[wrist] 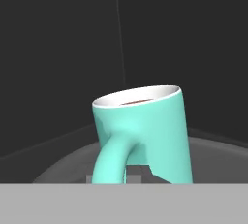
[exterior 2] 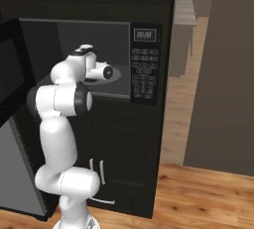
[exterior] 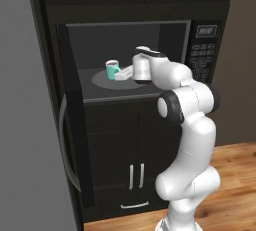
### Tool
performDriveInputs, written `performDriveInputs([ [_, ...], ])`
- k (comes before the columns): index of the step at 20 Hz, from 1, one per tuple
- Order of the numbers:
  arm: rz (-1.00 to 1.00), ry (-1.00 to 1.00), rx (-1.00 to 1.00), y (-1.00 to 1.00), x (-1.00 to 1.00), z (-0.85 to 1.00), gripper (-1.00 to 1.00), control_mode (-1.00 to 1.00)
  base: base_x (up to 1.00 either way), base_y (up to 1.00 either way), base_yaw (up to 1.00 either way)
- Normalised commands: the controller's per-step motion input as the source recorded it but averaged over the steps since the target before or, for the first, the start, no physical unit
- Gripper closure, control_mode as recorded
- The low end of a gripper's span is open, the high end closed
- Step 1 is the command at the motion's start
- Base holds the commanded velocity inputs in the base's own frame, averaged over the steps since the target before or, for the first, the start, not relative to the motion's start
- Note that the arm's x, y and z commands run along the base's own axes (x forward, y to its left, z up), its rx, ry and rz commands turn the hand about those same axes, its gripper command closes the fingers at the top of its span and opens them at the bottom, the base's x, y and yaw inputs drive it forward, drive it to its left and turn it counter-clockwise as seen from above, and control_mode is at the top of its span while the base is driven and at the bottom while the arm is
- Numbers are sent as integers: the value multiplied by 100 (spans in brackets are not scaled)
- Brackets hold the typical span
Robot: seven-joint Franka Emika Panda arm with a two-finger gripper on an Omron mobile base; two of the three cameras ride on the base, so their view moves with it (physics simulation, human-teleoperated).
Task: Place the microwavable item in the microwave. Then, close the microwave door and press the start button.
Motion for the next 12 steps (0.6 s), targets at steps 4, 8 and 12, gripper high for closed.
performDriveInputs([
  [4, 0, 0, 0, -14, 33, -35, 100, -100, 0, 0, 0],
  [8, 0, 0, 0, -7, 16, -30, 100, -100, 0, 0, 0],
  [12, -5, 0, 0, -7, -26, -6, 100, -100, 0, 0, 0],
])
